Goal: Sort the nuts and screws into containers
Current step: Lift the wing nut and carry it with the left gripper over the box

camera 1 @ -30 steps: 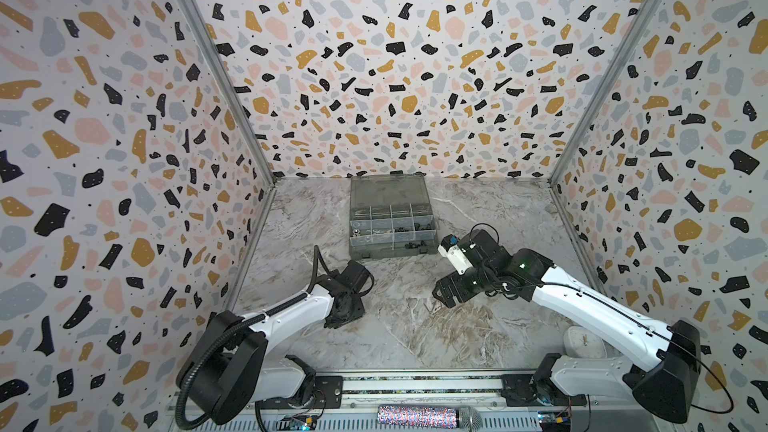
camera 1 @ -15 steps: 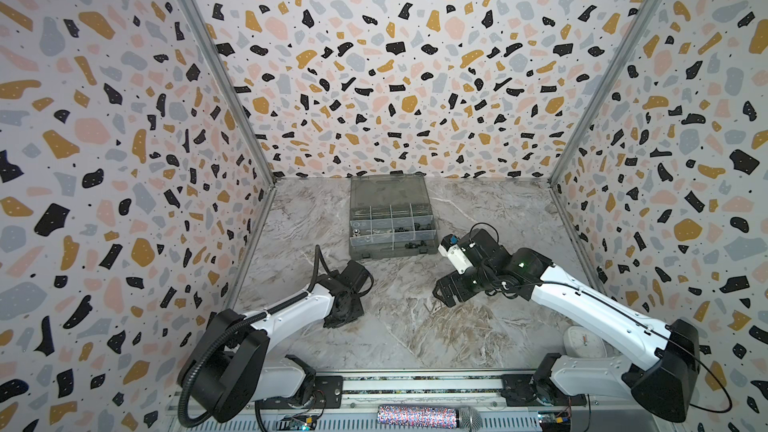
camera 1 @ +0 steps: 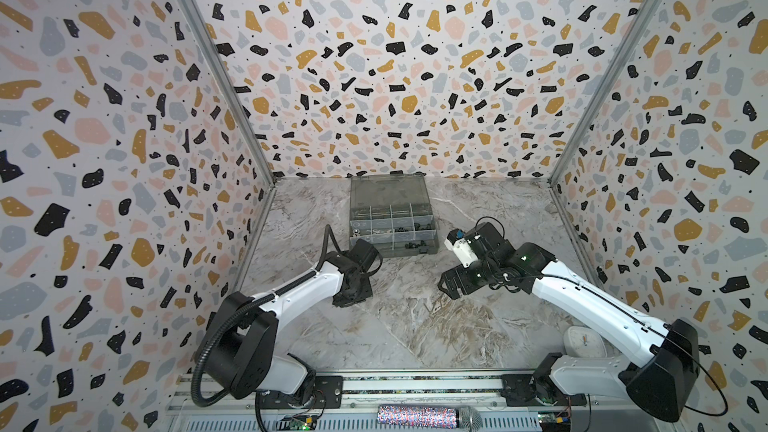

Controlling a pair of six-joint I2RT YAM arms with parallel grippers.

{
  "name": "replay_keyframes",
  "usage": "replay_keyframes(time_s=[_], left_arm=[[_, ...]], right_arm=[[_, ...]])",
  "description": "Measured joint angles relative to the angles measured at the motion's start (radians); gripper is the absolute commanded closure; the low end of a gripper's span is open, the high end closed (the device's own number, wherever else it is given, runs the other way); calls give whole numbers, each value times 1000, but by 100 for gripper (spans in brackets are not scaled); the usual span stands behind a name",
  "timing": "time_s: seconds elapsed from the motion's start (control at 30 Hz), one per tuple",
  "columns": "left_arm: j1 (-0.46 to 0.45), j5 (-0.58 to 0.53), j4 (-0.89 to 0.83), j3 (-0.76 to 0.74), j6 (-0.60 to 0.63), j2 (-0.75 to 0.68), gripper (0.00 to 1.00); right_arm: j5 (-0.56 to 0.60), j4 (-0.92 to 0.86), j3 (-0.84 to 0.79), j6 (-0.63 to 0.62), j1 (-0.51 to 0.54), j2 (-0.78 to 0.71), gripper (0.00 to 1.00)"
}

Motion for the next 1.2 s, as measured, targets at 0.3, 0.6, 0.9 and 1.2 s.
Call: replay_keyframes(time_s=[0.3, 0.6, 0.9, 1.2], left_arm=[[0, -2, -43, 291, 61, 198, 83], [-2, 6, -71, 610, 122, 449, 83], [-5, 43, -118, 919, 167, 665, 83], [-21, 92, -137, 1051, 186, 781, 83]], right_arm=[[-1, -7, 0, -22, -87, -19, 1], [4, -48, 0, -34, -167, -61, 1], [27, -70, 0, -32, -203, -68, 1], [57, -99, 10, -24, -230, -71, 1]])
